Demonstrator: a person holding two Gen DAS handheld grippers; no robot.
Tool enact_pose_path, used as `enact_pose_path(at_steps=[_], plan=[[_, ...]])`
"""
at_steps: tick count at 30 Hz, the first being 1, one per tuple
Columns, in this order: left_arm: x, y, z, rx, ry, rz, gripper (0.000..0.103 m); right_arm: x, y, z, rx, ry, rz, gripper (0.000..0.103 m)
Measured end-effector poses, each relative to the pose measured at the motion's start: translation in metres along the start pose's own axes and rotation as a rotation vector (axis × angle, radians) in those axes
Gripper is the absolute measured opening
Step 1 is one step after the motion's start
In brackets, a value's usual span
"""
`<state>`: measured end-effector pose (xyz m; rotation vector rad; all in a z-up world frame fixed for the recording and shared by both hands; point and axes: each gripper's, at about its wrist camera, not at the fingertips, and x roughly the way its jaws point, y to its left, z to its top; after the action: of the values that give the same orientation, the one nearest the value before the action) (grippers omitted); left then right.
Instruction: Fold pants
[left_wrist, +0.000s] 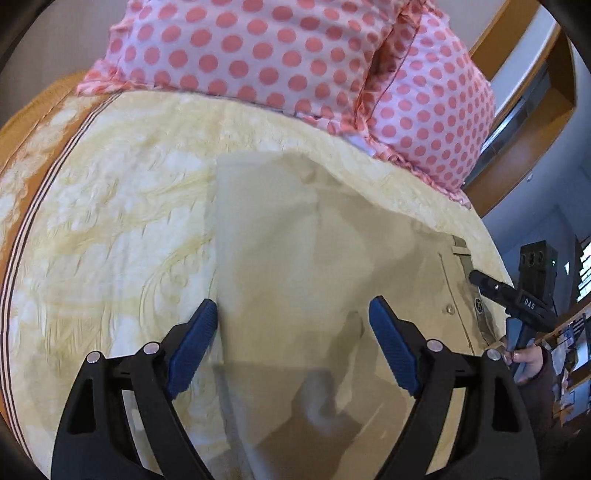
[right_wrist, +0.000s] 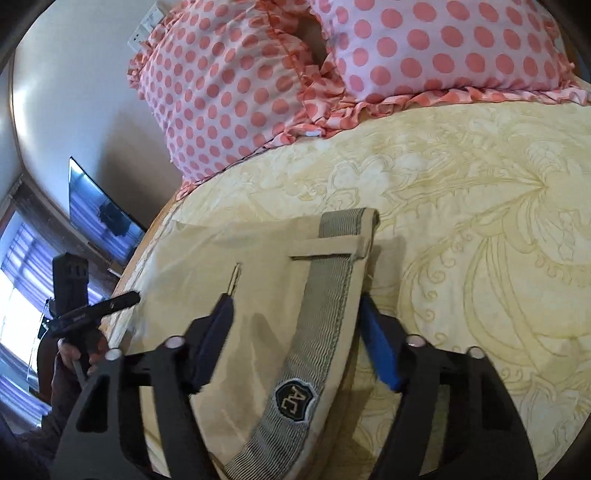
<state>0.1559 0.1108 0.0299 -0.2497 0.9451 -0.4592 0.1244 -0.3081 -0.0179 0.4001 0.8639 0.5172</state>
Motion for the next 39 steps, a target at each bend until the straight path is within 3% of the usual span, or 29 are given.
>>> enact_pose_path(at_steps=[6, 9, 10, 11, 12, 14, 16, 22, 27, 30, 31, 33, 35, 36, 37, 39], plan=[[0.013, 0.002, 0.016, -0.006, 0.021, -0.057, 0.088, 0.005, -0.008, 0.008, 0.039, -0.003, 0.019, 0.059], [0.016, 0.008, 0.023, -0.039, 0.031, -0.103, 0.087, 0.007, -0.008, 0.011, 0.037, 0.015, 0.028, 0.039], [0.016, 0.010, 0.023, -0.049, 0.033, -0.114, 0.077, 0.008, -0.010, 0.012, 0.038, 0.023, 0.024, 0.035], [0.017, 0.012, 0.024, -0.061, 0.034, -0.115, 0.064, 0.009, -0.015, 0.012, 0.057, 0.025, 0.034, 0.023], [0.018, 0.014, 0.026, -0.069, 0.034, -0.108, 0.040, 0.009, -0.018, 0.013, 0.069, 0.034, 0.042, 0.017], [0.014, 0.021, 0.027, -0.097, 0.025, -0.132, 0.011, 0.009, -0.024, 0.013, 0.101, 0.044, 0.089, 0.012], [0.009, 0.021, 0.030, -0.104, 0.011, -0.156, 0.010, 0.008, -0.024, 0.015, 0.106, 0.042, 0.119, 0.011], [0.011, -0.004, 0.061, 0.007, -0.053, -0.074, 0.009, 0.008, -0.023, 0.049, 0.076, 0.005, 0.141, 0.010], [0.043, -0.009, 0.116, 0.013, -0.095, -0.010, 0.009, 0.020, -0.035, 0.110, 0.031, -0.085, 0.065, 0.010], [0.080, -0.006, 0.138, -0.011, -0.049, 0.036, 0.010, 0.041, -0.059, 0.135, 0.069, -0.079, -0.002, 0.010], [0.096, -0.003, 0.140, -0.024, -0.014, 0.071, 0.011, 0.053, -0.066, 0.137, 0.086, -0.049, -0.036, 0.012], [0.108, -0.001, 0.139, -0.020, 0.000, 0.121, 0.025, 0.068, -0.072, 0.134, 0.083, 0.004, -0.109, 0.020], [0.102, -0.001, 0.137, -0.009, -0.017, 0.134, 0.032, 0.065, -0.071, 0.133, 0.062, 0.003, -0.140, 0.040], [0.092, -0.001, 0.136, 0.001, -0.040, 0.160, 0.034, 0.058, -0.068, 0.134, 0.047, -0.006, -0.182, 0.044], [0.083, -0.002, 0.134, 0.005, -0.061, 0.184, 0.034, 0.049, -0.066, 0.134, 0.038, -0.029, -0.208, 0.056], [0.054, -0.006, 0.127, 0.025, -0.131, 0.191, 0.034, 0.024, -0.058, 0.132, 0.031, -0.104, -0.184, 0.072]])
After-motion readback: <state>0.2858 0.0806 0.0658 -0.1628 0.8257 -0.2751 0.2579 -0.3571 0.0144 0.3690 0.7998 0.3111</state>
